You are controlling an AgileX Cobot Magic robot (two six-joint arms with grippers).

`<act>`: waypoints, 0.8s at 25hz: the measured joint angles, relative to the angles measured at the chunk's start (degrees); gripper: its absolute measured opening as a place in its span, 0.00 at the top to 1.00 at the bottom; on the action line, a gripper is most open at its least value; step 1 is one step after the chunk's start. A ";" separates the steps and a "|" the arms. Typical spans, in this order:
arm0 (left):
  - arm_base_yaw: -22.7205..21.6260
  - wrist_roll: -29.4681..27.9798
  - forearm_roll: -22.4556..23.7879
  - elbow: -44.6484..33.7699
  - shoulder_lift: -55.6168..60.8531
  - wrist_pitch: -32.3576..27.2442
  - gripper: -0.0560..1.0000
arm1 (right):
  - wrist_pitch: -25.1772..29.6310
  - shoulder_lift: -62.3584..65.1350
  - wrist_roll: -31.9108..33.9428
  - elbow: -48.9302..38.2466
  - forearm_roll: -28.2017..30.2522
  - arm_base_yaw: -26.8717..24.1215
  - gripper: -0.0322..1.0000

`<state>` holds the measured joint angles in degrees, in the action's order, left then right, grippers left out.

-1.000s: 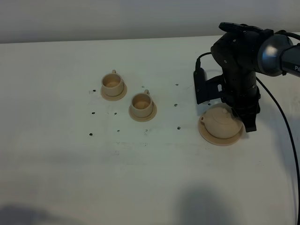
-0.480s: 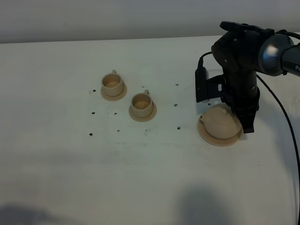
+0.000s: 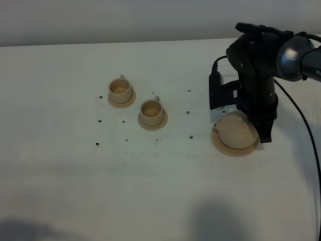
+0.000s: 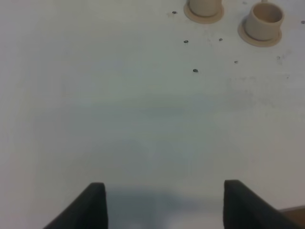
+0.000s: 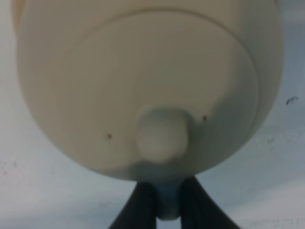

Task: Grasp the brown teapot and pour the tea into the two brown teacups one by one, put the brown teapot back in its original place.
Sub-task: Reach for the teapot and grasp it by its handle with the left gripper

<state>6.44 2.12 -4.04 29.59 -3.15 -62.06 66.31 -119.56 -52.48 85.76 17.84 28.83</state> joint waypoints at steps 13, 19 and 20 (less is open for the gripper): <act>0.00 0.00 0.00 0.00 0.00 0.00 0.47 | 0.28 1.73 -0.16 0.05 -7.48 -2.84 0.87; 0.00 0.00 0.00 0.00 0.00 0.00 0.47 | 0.17 3.17 -0.37 0.05 -9.23 -3.92 0.87; 0.00 0.00 0.00 0.00 0.00 0.00 0.47 | 0.17 3.46 -0.37 0.05 -9.29 -4.02 0.87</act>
<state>6.44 2.12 -4.04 29.59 -3.15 -62.06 66.48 -116.10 -52.85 85.81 8.55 24.80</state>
